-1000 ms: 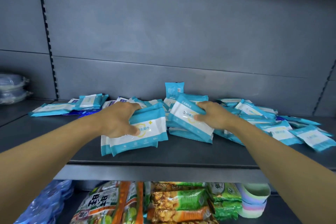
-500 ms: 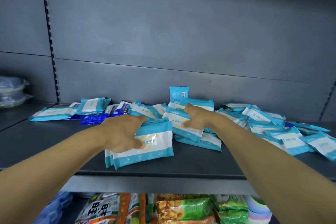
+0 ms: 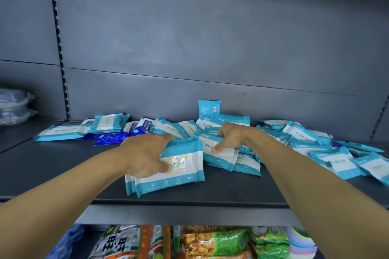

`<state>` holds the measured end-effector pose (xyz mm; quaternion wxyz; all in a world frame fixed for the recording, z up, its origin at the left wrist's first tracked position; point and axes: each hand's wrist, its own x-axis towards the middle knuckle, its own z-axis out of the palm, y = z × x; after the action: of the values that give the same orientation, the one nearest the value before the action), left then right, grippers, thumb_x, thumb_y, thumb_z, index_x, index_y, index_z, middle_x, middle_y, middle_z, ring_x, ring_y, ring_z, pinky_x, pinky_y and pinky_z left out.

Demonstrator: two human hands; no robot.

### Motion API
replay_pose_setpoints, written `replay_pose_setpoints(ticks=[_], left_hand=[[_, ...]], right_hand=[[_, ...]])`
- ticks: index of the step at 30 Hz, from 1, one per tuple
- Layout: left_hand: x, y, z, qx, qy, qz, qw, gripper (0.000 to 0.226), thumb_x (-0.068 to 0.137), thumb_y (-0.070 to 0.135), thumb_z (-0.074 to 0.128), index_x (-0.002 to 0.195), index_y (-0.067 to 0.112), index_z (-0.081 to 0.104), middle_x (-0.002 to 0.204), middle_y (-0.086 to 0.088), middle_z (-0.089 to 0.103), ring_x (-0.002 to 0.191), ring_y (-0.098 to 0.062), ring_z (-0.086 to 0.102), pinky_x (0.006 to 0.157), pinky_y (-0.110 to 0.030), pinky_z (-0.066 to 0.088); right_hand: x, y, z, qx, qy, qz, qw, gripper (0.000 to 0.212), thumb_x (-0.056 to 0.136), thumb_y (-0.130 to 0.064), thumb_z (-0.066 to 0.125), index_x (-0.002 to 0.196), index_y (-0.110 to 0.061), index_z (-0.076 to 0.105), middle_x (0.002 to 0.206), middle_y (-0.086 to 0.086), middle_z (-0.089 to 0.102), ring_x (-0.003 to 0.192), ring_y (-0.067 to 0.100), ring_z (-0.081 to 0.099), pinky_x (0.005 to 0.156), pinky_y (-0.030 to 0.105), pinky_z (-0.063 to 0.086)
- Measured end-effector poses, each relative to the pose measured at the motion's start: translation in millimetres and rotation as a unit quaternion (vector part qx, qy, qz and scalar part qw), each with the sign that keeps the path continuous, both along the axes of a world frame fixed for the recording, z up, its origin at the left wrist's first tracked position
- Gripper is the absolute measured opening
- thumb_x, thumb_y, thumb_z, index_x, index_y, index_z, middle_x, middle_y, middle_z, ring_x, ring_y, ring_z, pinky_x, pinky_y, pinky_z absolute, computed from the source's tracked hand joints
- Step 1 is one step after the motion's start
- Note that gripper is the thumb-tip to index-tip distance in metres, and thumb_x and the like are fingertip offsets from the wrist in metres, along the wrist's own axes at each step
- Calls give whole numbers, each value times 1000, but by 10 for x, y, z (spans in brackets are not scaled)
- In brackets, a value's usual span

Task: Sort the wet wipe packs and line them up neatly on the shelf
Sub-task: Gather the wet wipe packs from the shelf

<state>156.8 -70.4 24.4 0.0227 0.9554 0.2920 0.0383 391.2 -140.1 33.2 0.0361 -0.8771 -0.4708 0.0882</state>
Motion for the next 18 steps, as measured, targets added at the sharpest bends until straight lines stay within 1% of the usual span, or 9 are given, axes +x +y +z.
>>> replay_pose_setpoints(ticks=[2,3,5,7,12,13,14,16,18], left_hand=[[-3,-3,2,-3,-2,1,1000,63,85,47,60,139,35,30,130,10,50,111,-15,50,93,-35,45],[-3,-4,1,-5,-2,2,1000,64,85,47,60,140,35,29,132,10,49,112,-15,50,93,-35,45],[-2,-5,-2,-10,-4,2,1000,65,85,47,60,140,35,28,133,10,49,113,-15,49,94,-35,45],[-4,-11,2,-9,-4,2,1000,64,85,46,60,140,35,29,133,10,49,113,-15,49,94,-36,45],[-18,-57,20,1,-2,13,1000,66,85,47,61,141,34,29,135,8,46,118,-16,46,95,-37,44],[-20,-68,23,1,-2,14,1000,65,85,46,61,140,33,29,135,8,46,119,-17,46,96,-38,44],[-21,-82,26,3,-3,15,1000,64,85,46,62,139,33,31,135,8,47,119,-17,46,96,-38,44],[-25,-127,33,8,-7,20,1000,62,85,45,62,138,31,33,134,7,47,119,-17,46,95,-39,44],[-46,-177,42,7,-12,29,999,65,85,44,63,139,29,32,135,5,46,121,-18,46,96,-39,44]], right_hand=[[-11,-45,10,1,17,-8,1000,65,76,-49,73,122,-13,46,117,0,51,104,20,50,87,32,44],[-24,-73,7,8,25,-10,1000,66,75,-47,74,124,-15,44,120,1,49,107,21,48,88,33,43],[-65,-118,-6,34,38,-10,999,77,76,-43,75,136,-15,36,135,1,43,121,22,44,97,34,40],[-123,-143,-16,68,35,0,997,81,76,-37,77,139,-14,32,140,1,40,126,22,41,99,32,39],[-207,-353,64,120,-23,10,993,72,77,-32,76,137,-11,41,138,5,46,124,24,45,102,34,40],[-196,-434,90,126,-24,10,992,68,78,-31,75,135,-9,43,136,5,47,122,24,47,100,34,41],[-181,-522,116,131,-22,15,991,61,79,-30,75,129,-9,49,130,6,52,115,23,51,94,32,43],[-147,-703,146,137,-20,26,990,40,79,-31,73,110,-10,58,111,5,61,94,20,57,76,29,45],[-146,-875,135,143,-8,35,989,31,81,-32,72,101,-13,59,98,1,62,82,16,57,67,27,44]])
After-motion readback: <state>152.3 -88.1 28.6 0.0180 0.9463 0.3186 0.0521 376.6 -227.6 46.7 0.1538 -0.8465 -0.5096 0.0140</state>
